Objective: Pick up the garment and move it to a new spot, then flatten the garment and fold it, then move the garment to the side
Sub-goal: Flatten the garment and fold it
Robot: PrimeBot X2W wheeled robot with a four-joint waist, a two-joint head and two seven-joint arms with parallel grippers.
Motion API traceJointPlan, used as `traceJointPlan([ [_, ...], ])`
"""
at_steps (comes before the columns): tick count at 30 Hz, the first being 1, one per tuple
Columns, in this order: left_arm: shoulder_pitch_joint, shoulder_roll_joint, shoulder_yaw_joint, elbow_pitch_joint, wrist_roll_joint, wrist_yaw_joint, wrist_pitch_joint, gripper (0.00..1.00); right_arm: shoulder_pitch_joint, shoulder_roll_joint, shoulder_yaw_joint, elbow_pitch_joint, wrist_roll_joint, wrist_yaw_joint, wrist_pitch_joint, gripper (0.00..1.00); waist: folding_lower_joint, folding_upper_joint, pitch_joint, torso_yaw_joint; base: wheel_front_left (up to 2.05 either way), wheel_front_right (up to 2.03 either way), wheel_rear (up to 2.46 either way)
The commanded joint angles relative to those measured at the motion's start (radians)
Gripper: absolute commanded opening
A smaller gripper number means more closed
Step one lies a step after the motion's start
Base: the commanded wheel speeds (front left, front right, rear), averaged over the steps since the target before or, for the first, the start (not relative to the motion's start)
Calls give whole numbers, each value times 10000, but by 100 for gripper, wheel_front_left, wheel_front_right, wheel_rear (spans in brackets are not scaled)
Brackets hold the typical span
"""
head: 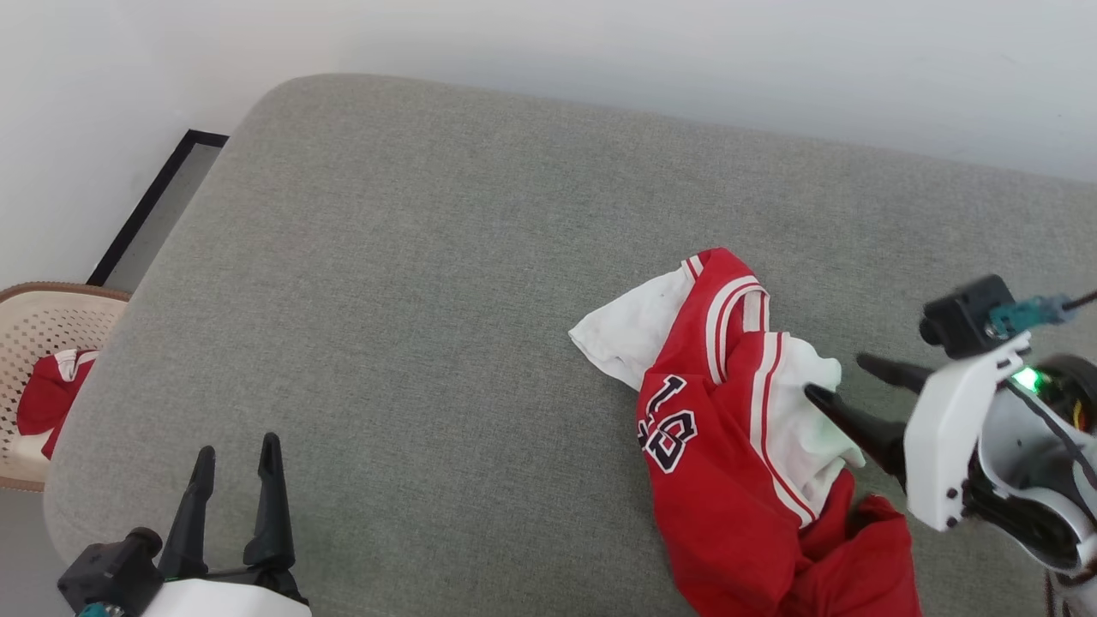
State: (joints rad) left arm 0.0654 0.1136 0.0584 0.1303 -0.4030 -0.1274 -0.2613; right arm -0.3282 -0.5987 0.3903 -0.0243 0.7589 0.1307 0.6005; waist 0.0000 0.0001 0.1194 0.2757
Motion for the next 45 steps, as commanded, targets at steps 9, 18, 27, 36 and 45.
traceJointPlan([
  [9,-186,55,-271,29,-39,-21,-53,100,640,426,-381,1075,165,0,120,100,0,-1,255,159,0,0,0],
  [18,-373,40,-358,71,-69,-21,-53,100,-418,551,835,2394,430,0,-261,0,0,-1,509,324,0,0,0],
  [27,-325,11,-281,73,-119,-21,-53,100,-1300,-215,1140,2832,905,0,-758,0,0,-1,498,196,0,0,0],
  [36,-409,0,-274,67,-124,-21,-53,100,-1700,-1168,563,3313,824,-1,-1048,0,0,-1,535,28,0,0,0],
  [45,-604,57,-415,110,-142,-21,-53,100,-2210,-2193,-139,4927,348,-1,-1417,0,0,-1,708,29,0,0,0],
])
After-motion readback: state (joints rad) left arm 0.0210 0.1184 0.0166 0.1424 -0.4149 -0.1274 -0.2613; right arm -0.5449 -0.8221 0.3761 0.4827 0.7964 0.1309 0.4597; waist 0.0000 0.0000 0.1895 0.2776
